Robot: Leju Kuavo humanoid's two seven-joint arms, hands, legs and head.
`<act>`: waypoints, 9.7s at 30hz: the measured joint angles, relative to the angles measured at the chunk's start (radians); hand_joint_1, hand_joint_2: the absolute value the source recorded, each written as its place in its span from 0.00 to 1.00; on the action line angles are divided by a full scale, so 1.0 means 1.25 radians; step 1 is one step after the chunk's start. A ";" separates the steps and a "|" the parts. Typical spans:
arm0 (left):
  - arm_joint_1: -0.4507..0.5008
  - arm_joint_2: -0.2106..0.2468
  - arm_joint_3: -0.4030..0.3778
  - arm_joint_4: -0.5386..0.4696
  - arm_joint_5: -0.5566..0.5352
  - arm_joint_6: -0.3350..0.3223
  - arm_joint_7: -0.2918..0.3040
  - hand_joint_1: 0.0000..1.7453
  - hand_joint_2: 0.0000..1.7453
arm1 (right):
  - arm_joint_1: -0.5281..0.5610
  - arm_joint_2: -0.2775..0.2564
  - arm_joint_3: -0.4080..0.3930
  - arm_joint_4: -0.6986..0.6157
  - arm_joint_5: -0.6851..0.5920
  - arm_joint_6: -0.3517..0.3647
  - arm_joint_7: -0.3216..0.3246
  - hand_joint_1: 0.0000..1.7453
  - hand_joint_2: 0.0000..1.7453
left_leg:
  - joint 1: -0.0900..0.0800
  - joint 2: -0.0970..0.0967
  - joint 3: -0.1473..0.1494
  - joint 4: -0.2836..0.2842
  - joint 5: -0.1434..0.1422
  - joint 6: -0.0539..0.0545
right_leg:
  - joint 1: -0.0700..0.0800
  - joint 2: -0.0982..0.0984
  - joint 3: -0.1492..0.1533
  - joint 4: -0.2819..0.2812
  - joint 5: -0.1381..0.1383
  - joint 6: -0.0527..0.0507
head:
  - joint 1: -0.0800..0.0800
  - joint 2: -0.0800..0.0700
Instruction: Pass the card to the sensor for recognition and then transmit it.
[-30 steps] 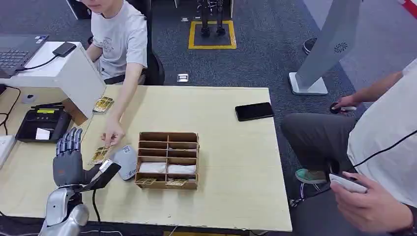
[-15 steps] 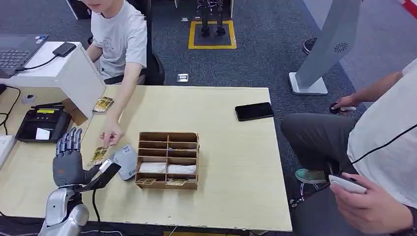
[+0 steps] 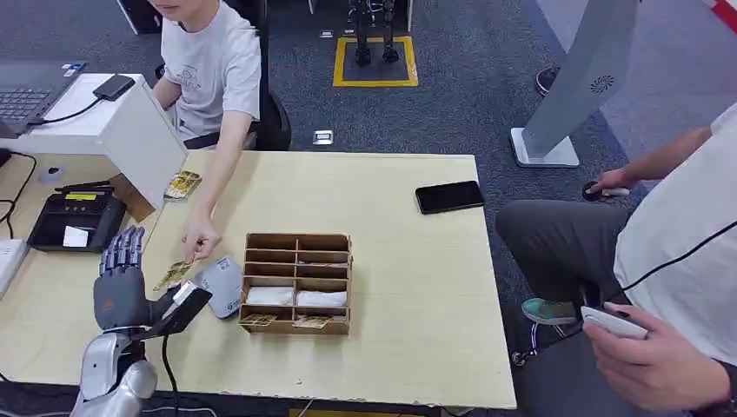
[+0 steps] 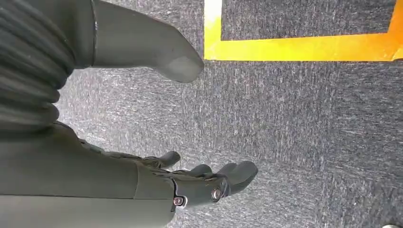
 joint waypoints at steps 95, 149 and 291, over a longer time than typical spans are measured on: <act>0.055 -0.113 0.070 -0.147 0.480 -0.298 0.007 1.00 1.00 | 0.004 0.011 0.013 0.001 -0.004 -0.024 0.004 0.00 1.00 | 0.000 0.000 0.000 0.000 0.000 0.000 | 0.000 0.000 0.000 0.000 0.000 0.000 | 0.000 0.000; 0.055 -0.162 0.072 -0.046 0.355 -0.213 0.013 1.00 1.00 | 0.004 0.012 0.013 0.001 0.015 -0.019 0.004 0.00 1.00 | 0.000 0.000 0.000 0.000 0.000 0.000 | 0.000 0.000 0.001 0.000 0.000 0.000 | 0.000 0.000; -0.174 0.027 0.183 -0.139 0.264 -0.067 -0.117 0.00 1.00 | -0.017 0.014 0.062 0.004 0.054 -0.002 -0.005 0.00 1.00 | 0.000 0.000 0.001 0.001 0.003 -0.001 | 0.000 0.000 -0.001 0.002 0.001 -0.001 | 0.000 0.000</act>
